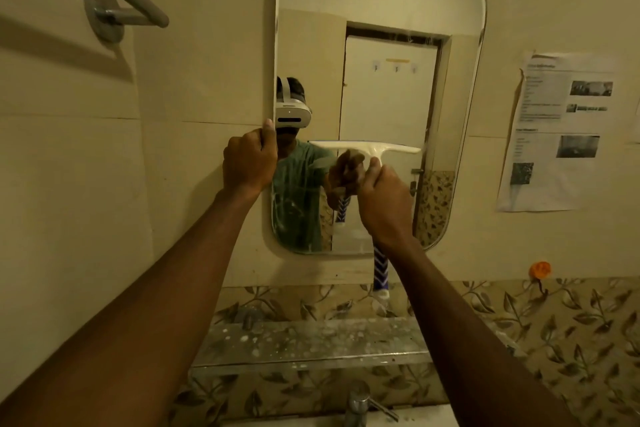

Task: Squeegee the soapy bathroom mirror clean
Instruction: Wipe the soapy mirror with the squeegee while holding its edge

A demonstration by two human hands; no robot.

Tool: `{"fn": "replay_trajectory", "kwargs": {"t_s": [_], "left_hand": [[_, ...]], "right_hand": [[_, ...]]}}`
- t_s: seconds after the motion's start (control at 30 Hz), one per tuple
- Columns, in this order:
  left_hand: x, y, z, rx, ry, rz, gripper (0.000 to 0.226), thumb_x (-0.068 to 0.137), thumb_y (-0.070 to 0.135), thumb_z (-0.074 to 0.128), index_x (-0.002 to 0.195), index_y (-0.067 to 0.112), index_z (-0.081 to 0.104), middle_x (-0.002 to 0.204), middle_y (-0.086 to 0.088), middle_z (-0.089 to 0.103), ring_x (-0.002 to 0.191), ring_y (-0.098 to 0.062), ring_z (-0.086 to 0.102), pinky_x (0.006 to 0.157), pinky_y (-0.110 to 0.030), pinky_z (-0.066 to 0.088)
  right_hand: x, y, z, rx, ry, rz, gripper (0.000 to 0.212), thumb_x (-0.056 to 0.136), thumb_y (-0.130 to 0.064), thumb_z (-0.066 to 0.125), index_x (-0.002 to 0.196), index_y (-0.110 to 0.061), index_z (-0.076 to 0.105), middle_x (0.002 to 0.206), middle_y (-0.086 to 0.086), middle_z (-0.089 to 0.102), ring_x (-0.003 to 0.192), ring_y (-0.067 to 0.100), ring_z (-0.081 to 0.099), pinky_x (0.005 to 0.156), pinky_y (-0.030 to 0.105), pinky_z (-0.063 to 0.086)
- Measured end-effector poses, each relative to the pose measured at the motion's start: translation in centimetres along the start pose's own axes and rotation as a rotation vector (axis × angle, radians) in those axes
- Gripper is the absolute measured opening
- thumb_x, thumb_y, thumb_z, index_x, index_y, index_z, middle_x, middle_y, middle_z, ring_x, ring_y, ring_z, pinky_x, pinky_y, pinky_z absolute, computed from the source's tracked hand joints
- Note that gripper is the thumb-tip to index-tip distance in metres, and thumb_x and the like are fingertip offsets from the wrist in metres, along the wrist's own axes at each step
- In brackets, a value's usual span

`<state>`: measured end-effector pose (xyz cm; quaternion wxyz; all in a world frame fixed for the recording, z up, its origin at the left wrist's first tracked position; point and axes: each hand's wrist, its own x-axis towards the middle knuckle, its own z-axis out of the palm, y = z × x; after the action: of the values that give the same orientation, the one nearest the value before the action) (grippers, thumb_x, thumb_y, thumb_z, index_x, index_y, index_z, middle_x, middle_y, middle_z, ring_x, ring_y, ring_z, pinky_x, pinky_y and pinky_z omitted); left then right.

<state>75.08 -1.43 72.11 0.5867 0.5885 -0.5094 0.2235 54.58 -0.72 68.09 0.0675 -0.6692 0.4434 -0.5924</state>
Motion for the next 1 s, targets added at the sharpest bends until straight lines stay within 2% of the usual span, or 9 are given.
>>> {"fn": "replay_trajectory", "kwargs": {"t_s": [0.2, 0.33, 0.47, 0.57, 0.67, 0.73, 0.8, 0.93, 1.0], "left_hand": [[0.1, -0.1, 0.0, -0.013, -0.046, -0.009, 0.057, 0.104, 0.039, 0.03, 0.081, 0.002, 0.067, 0.067, -0.006, 0.057, 0.064, -0.019, 0.054, 0.054, -0.021, 0.032], [0.0, -0.2, -0.2, -0.034, -0.038, -0.005, 0.056, 0.103, 0.039, 0.03, 0.083, 0.002, 0.068, 0.072, -0.011, 0.063, 0.068, -0.023, 0.059, 0.054, -0.021, 0.033], [-0.1, 0.3, -0.3, -0.031, -0.066, -0.056, 0.055, 0.103, 0.039, 0.029, 0.09, 0.003, 0.069, 0.078, -0.011, 0.064, 0.073, -0.018, 0.053, 0.062, -0.023, 0.035], [0.0, 0.5, -0.8, -0.036, -0.088, -0.051, 0.055, 0.103, 0.039, 0.03, 0.089, 0.003, 0.069, 0.078, -0.012, 0.064, 0.076, -0.023, 0.058, 0.064, -0.027, 0.037], [0.5, 0.6, -1.3, -0.039, -0.159, -0.086, 0.056, 0.103, 0.042, 0.029, 0.087, 0.004, 0.067, 0.077, -0.009, 0.06, 0.076, -0.023, 0.057, 0.066, -0.03, 0.041], [1.4, 0.0, -1.5, -0.115, -0.261, -0.165, 0.057, 0.1, 0.05, 0.028, 0.079, 0.01, 0.063, 0.077, -0.01, 0.065, 0.074, -0.027, 0.064, 0.071, -0.037, 0.053], [2.2, -0.5, -2.0, -0.211, -0.347, -0.247, 0.061, 0.097, 0.056, 0.026, 0.081, 0.01, 0.063, 0.079, -0.014, 0.068, 0.071, -0.03, 0.068, 0.074, -0.043, 0.058], [2.7, -0.2, -3.1, -0.355, -0.473, -0.362, 0.067, 0.099, 0.055, 0.024, 0.104, 0.0, 0.062, 0.081, -0.018, 0.069, 0.067, -0.028, 0.069, 0.059, -0.033, 0.057], [2.6, -0.3, -3.3, -0.392, -0.519, -0.369, 0.071, 0.098, 0.056, 0.021, 0.103, -0.001, 0.063, 0.083, -0.02, 0.07, 0.07, -0.03, 0.07, 0.061, -0.034, 0.057]], "right_hand": [[-4.7, 2.5, 1.7, -0.059, -0.074, 0.038, 0.025, 0.104, -0.035, 0.033, 0.089, -0.024, 0.05, 0.066, -0.013, 0.052, 0.054, 0.0, 0.051, 0.043, 0.011, 0.031], [-9.4, 6.2, 3.7, -0.082, -0.101, 0.139, 0.036, 0.103, -0.038, 0.032, 0.089, -0.016, 0.057, 0.061, -0.006, 0.056, 0.047, 0.004, 0.051, 0.036, 0.013, 0.033], [-13.1, 8.6, 4.7, -0.057, -0.099, 0.217, 0.042, 0.102, -0.042, 0.028, 0.088, -0.018, 0.059, 0.061, -0.006, 0.059, 0.05, 0.008, 0.057, 0.043, 0.021, 0.038], [-14.3, 9.1, 4.4, -0.115, -0.131, 0.271, 0.042, 0.103, -0.037, 0.027, 0.081, -0.018, 0.057, 0.063, -0.008, 0.054, 0.059, 0.014, 0.058, 0.048, 0.02, 0.038], [-13.3, 7.2, 3.5, -0.057, -0.118, 0.247, 0.039, 0.104, -0.033, 0.029, 0.079, -0.019, 0.056, 0.057, -0.007, 0.052, 0.046, 0.002, 0.049, 0.041, 0.013, 0.034], [-10.9, 4.5, 2.8, 0.013, -0.093, 0.203, 0.035, 0.104, -0.032, 0.031, 0.081, -0.02, 0.055, 0.056, -0.007, 0.049, 0.039, 0.001, 0.043, 0.036, 0.012, 0.033], [-7.2, 1.5, 2.2, 0.023, -0.067, 0.155, 0.037, 0.105, -0.033, 0.03, 0.082, -0.019, 0.056, 0.059, -0.007, 0.05, 0.043, 0.001, 0.044, 0.038, 0.011, 0.032], [-1.0, -4.2, 0.9, 0.05, -0.071, 0.076, 0.037, 0.105, -0.034, 0.03, 0.084, -0.018, 0.056, 0.068, -0.003, 0.058, 0.055, 0.006, 0.055, 0.047, 0.018, 0.04], [1.0, -6.4, 0.3, 0.071, -0.098, 0.074, 0.038, 0.105, -0.034, 0.03, 0.077, -0.021, 0.052, 0.07, 0.001, 0.062, 0.055, 0.01, 0.059, 0.048, 0.024, 0.049]]}}
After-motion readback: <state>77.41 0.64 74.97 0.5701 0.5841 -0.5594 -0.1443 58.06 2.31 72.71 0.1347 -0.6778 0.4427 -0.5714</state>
